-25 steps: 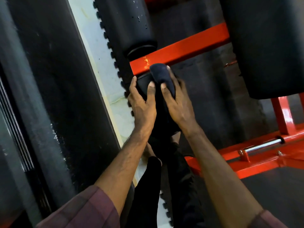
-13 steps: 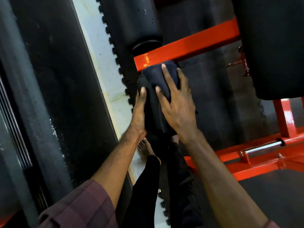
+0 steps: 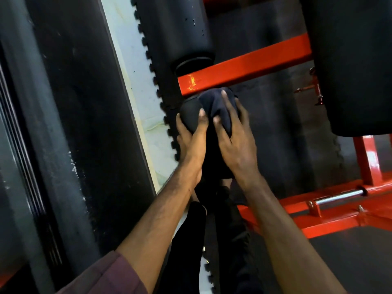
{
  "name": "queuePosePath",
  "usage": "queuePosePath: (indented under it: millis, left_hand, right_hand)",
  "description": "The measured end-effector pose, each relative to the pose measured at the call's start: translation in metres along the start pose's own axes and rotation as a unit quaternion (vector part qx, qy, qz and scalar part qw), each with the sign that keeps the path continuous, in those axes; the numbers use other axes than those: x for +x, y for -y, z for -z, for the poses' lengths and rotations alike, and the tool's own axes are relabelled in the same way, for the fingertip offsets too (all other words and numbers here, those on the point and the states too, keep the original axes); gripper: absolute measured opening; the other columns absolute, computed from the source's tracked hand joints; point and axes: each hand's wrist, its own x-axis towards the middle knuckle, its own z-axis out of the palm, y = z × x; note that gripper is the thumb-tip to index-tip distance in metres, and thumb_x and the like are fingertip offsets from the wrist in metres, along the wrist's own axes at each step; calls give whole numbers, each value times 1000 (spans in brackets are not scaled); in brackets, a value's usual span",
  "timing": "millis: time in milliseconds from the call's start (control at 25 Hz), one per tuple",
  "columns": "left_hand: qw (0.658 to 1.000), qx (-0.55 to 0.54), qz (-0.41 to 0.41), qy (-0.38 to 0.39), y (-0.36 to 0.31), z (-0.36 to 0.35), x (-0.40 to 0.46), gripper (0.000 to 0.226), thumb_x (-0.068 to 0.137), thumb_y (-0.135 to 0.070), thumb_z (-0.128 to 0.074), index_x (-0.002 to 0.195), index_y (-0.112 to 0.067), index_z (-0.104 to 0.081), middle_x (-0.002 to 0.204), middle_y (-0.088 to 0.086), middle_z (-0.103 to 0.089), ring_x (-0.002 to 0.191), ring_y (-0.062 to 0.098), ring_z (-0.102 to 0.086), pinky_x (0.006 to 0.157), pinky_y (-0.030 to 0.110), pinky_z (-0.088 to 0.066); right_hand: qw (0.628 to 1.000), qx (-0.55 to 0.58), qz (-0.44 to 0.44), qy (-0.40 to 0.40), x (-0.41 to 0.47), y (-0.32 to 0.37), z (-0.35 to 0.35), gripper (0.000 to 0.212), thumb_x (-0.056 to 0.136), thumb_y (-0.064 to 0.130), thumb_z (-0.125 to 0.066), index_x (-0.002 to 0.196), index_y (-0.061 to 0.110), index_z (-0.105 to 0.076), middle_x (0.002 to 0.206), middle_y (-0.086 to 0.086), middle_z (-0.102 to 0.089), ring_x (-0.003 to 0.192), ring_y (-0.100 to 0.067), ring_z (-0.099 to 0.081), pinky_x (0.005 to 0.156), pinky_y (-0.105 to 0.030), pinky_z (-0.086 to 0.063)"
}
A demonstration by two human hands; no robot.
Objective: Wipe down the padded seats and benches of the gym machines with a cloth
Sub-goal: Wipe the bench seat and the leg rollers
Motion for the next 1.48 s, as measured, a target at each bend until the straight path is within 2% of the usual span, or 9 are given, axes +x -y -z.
queuePosePath:
  millis: [200, 360, 560, 680, 800, 1000, 1080, 1280, 1480]
  left_hand:
    - [997, -65, 30, 43, 10, 23, 5, 101, 61, -99, -62, 151, -55, -46, 157, -4, -53, 143, 23, -53, 120, 55, -40]
    - [988, -124, 28, 87, 13, 28, 7, 80, 91, -65, -68, 160, -37, -40, 153, 4, -59, 139, 25, -58, 120, 53, -42]
    - [976, -172, 68, 112, 8, 27, -3, 75, 92, -50, -72, 154, -15, -52, 150, 14, -60, 142, 34, -54, 121, 49, -42]
    - [986, -132, 35, 97, 6, 26, -2, 74, 91, -53, -78, 154, -27, -50, 149, 7, -62, 139, 30, -58, 120, 51, -42]
    - [994, -90, 19, 52, -6, 25, -7, 80, 82, -58, -83, 153, -44, -46, 141, 3, -68, 130, 25, -65, 116, 46, -46]
    - [998, -50, -24, 0, -14, 12, -21, 79, 80, -53, -87, 144, -42, -43, 130, 2, -72, 115, 20, -73, 101, 47, -60]
    - [999, -27, -31, -3, -13, 14, -26, 82, 77, -64, -84, 146, -47, -42, 133, 1, -70, 119, 18, -71, 105, 48, -57]
    - [997, -58, -11, 49, -9, 26, -20, 62, 105, -41, -61, 160, -45, -34, 146, -8, -64, 124, 5, -66, 108, 37, -54]
    - [988, -104, 16, 115, 7, 25, -6, 87, 90, -55, -78, 163, -35, -34, 152, -1, -60, 137, 18, -60, 118, 46, -46]
  right_hand:
    - [995, -93, 30, 28, -87, -10, 0, 68, 99, 54, -42, 164, 49, -20, 176, -1, -7, 150, -39, -32, 114, -60, -38]
    - [991, -123, 34, 29, -9, 18, -4, 66, 99, 59, -38, 162, 55, -17, 175, -1, -6, 139, -45, -42, 106, -61, -45]
    - [991, -119, 61, 7, -43, 5, -2, 67, 101, 53, -40, 164, 47, -20, 176, -1, -8, 150, -39, -36, 111, -59, -42]
    - [995, -87, 27, 31, -108, -14, 1, 71, 97, 52, -43, 164, 47, -19, 177, 0, -6, 155, -40, -28, 115, -62, -37]
    - [998, -56, 15, 17, -51, -6, -2, 67, 99, 53, -43, 163, 48, -23, 174, -5, -15, 154, -37, -31, 117, -59, -37]
    - [999, 39, 7, 14, 9, -8, 2, 62, 108, 46, -50, 163, 48, -23, 167, 3, -27, 150, -18, -36, 110, -36, -43]
    - [1000, 19, 7, 21, -42, -16, 7, 63, 108, 47, -49, 164, 49, -19, 171, 2, -19, 155, -20, -31, 119, -43, -41]
    - [997, -13, 57, 40, -49, -16, 9, 67, 104, 51, -47, 165, 44, -22, 175, -9, -6, 160, -31, -19, 125, -53, -29]
    - [995, -6, 86, 54, 1, -6, 8, 69, 105, 53, -52, 166, 42, -21, 176, -10, 5, 159, -35, -17, 124, -52, -32]
